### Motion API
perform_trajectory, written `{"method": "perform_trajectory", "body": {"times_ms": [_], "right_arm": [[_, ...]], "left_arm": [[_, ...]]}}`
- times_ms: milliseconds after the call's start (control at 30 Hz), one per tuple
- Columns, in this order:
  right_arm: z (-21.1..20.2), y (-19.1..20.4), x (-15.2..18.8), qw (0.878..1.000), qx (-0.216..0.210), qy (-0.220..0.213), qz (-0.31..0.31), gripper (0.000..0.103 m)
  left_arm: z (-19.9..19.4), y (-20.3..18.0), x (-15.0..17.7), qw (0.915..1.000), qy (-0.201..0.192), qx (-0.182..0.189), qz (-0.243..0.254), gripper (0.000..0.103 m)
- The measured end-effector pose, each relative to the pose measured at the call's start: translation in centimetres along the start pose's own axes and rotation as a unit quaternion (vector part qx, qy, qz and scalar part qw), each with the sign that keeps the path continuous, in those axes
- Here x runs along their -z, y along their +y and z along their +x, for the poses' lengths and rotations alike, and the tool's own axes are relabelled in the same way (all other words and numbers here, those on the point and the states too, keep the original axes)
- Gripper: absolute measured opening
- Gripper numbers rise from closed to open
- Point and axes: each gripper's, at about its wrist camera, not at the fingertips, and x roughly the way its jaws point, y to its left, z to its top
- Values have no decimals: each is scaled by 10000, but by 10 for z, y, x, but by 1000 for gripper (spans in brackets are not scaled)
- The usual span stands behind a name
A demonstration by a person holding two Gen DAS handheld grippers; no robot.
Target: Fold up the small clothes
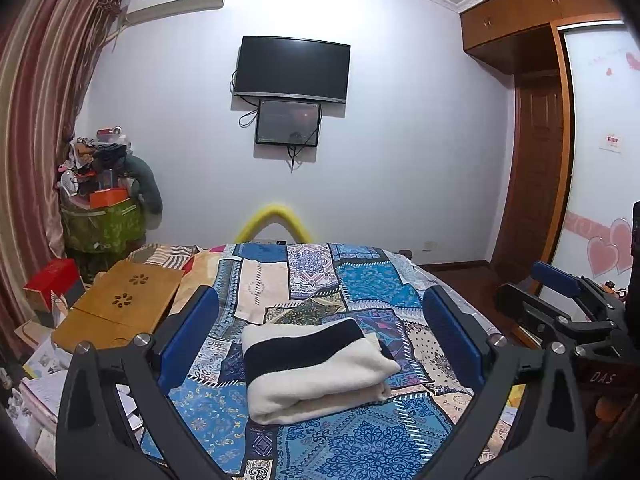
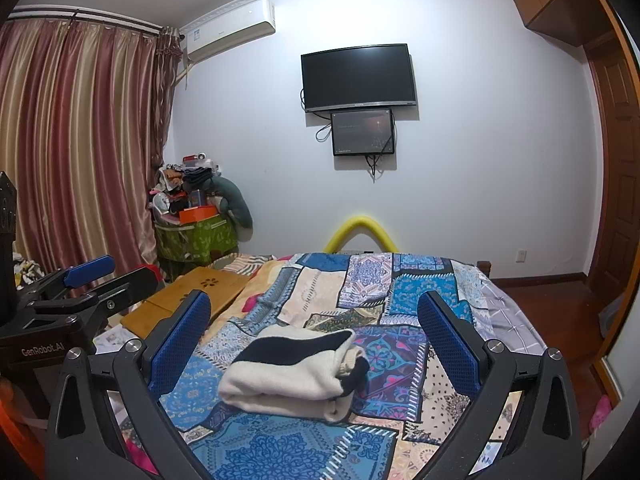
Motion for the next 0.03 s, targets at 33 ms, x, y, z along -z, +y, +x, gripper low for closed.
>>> {"method": "perform_trajectory", "body": {"times_ms": [33], "right_arm": [[0,0,0,10000,0,2,3,103]], "left_arm": [[0,0,0,10000,1,-3,0,103]]}}
